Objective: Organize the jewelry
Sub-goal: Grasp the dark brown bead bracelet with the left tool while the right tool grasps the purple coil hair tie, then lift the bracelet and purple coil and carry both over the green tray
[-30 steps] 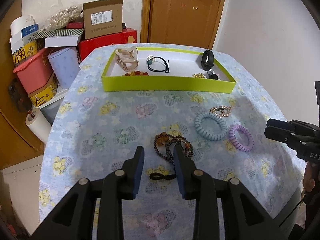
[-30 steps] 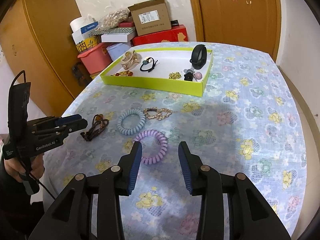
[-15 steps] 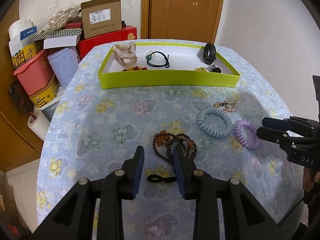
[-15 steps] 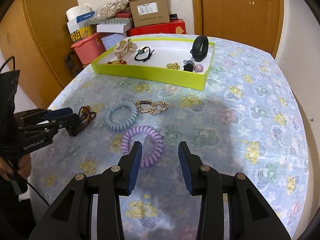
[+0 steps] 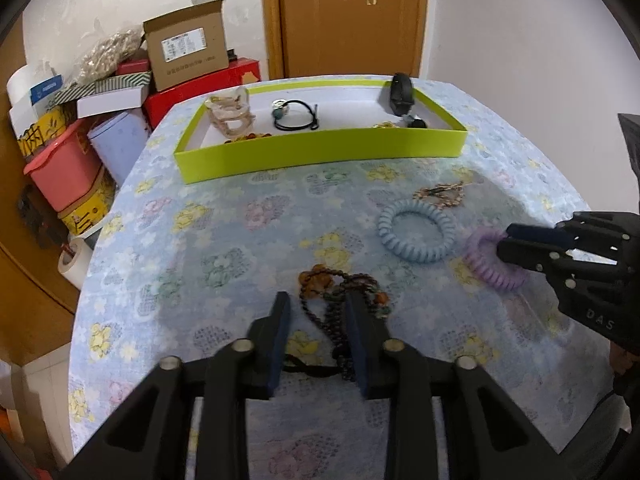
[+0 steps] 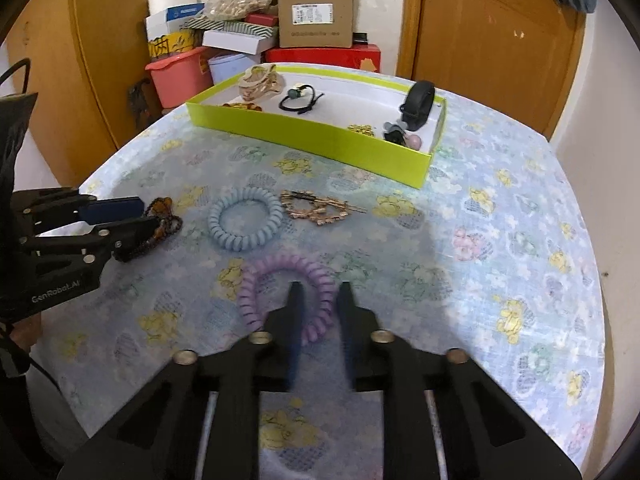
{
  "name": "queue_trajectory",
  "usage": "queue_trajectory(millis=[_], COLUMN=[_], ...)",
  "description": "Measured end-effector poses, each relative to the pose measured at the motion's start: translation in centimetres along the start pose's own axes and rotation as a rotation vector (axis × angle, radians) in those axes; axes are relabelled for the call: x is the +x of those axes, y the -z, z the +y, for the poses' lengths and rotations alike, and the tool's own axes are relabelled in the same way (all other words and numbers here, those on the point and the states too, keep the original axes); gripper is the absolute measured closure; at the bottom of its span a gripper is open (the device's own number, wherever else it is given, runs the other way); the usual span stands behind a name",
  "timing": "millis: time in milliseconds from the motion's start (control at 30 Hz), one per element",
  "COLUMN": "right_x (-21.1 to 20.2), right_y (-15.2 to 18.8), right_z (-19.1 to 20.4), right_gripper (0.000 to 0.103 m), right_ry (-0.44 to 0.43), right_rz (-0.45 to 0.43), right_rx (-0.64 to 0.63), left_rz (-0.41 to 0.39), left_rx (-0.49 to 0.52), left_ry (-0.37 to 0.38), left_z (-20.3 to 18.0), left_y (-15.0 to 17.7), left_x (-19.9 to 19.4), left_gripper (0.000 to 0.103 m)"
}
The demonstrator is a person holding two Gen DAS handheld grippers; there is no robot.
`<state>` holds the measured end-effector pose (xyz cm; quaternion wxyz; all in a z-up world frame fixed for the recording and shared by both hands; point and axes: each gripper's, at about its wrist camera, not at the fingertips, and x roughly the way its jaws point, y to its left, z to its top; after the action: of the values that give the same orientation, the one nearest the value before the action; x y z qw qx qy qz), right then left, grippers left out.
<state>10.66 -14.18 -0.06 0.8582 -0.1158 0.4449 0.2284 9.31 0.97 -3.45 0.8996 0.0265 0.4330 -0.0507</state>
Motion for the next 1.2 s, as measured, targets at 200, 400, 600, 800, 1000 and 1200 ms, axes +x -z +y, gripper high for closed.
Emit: queue_trajectory(millis=[200,400,600,800,1000,1200], right_x=[0.0,-0.7,-2.2,-3.7,-4.6,-5.2], right_y=[0.1,0.5,0.4,0.4,0.2,-0.1], right_z=[0.1,-0.5,-0.7,-1.1,-1.5,-1.5], right_gripper=[0.094,0.094,0.094,0.094,0.094,0.094], right_ry=[-0.004,-0.032,-0.05,-0.067,-0.076,-0.083], right_rz=[-0.006,-0.015,-0.051,-0.085,-0.103,-0.116], right_rx=[0.008,0.048,0.079,0.113,0.133,0.135], left_rz=[-0.004,-0.003,-0.034,-0.065,-0.098,-0.136], left_rx=[0.021,-0.038,-0.07,-0.096,-0.107,-0.097], left_ry=[0.008,0.069,0.107,0.139,0.164,0.181], left_z=[-0.7,0.1,0.6,1.1,1.6,1.7], left_y=[0.0,0.0,-0.3,-0.8,-1.7,-3.0], left_x=[0.0,-0.6,-2.2,-3.9,-5.5,-6.8], left_gripper=[0.096,0.096,0.097,0.097,0.097,0.097])
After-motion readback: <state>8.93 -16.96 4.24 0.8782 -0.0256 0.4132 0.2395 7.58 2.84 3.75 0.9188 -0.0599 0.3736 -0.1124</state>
